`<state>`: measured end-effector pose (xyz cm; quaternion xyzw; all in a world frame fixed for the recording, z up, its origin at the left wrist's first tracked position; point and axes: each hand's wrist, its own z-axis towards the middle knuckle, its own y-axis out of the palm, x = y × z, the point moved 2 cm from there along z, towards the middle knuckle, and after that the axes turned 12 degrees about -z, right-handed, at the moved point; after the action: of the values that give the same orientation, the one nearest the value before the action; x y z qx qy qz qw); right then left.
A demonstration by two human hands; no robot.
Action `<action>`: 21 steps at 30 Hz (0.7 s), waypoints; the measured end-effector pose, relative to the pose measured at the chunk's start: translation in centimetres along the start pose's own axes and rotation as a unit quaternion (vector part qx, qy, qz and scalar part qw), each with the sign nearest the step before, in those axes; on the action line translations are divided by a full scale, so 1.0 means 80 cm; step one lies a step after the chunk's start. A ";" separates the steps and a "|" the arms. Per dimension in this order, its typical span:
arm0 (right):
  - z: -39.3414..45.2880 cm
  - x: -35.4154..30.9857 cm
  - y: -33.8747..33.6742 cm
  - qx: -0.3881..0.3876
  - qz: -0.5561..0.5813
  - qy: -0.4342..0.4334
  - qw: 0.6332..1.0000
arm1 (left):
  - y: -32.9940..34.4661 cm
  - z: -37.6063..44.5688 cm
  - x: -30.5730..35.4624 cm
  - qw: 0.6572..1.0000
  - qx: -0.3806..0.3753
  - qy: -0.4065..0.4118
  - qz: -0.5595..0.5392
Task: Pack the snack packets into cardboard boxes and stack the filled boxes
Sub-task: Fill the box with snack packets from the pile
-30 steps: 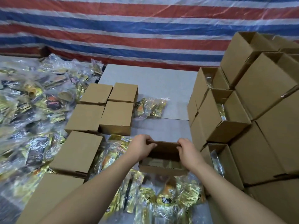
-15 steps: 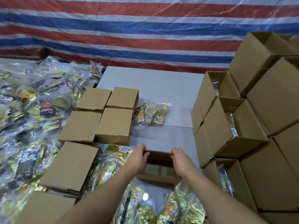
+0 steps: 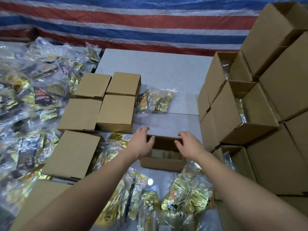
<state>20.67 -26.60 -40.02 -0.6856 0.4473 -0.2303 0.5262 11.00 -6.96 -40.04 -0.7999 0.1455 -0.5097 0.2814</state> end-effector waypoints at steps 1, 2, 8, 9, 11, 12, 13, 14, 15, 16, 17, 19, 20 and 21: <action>-0.002 0.002 -0.002 0.002 0.003 0.000 1.000 | -0.004 -0.005 0.003 1.000 0.008 0.012 -0.007; -0.003 0.005 -0.005 0.007 0.004 -0.002 1.000 | -0.009 -0.009 0.009 0.999 0.023 0.029 -0.014; -0.019 0.011 -0.016 0.052 0.040 0.012 0.998 | -0.003 -0.076 0.043 0.962 0.148 0.227 0.020; -0.022 0.011 -0.017 0.056 0.044 0.014 0.997 | 0.010 -0.089 0.043 0.958 0.131 0.254 0.028; -0.029 0.009 -0.020 0.060 0.050 0.016 0.997 | 0.042 -0.112 0.035 0.953 0.062 0.291 0.052; -0.033 0.008 -0.020 0.062 0.052 0.017 0.997 | 0.059 -0.120 0.026 0.953 0.012 0.295 0.066; -0.037 0.007 -0.020 0.066 0.055 0.018 0.996 | 0.077 -0.127 0.015 0.952 -0.041 0.291 0.088; -0.039 0.004 -0.021 0.074 0.060 0.017 0.995 | 0.090 -0.131 0.001 0.948 -0.092 0.279 0.120; -0.047 0.006 -0.021 0.078 0.065 0.019 0.995 | 0.106 -0.136 -0.013 0.943 -0.141 0.262 0.151; -0.050 0.004 -0.022 0.086 0.071 0.017 0.994 | 0.115 -0.138 -0.030 0.937 -0.182 0.234 0.184; -0.055 0.004 -0.022 0.092 0.077 0.017 0.993 | 0.122 -0.140 -0.046 0.929 -0.221 0.202 0.219; -0.069 0.005 -0.021 0.091 0.089 0.026 0.992 | 0.138 -0.148 -0.074 0.896 -0.294 0.155 0.294; -0.073 0.005 -0.021 0.092 0.093 0.026 0.991 | 0.142 -0.150 -0.084 0.882 -0.316 0.142 0.321; -0.081 0.005 -0.019 0.090 0.094 0.026 0.991 | 0.148 -0.153 -0.091 0.872 -0.327 0.138 0.337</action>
<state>16.33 -30.19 -36.51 -0.5840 0.5009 -0.2372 0.5931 -2.55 -16.36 -48.55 -0.6704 0.6014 -0.4129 0.1358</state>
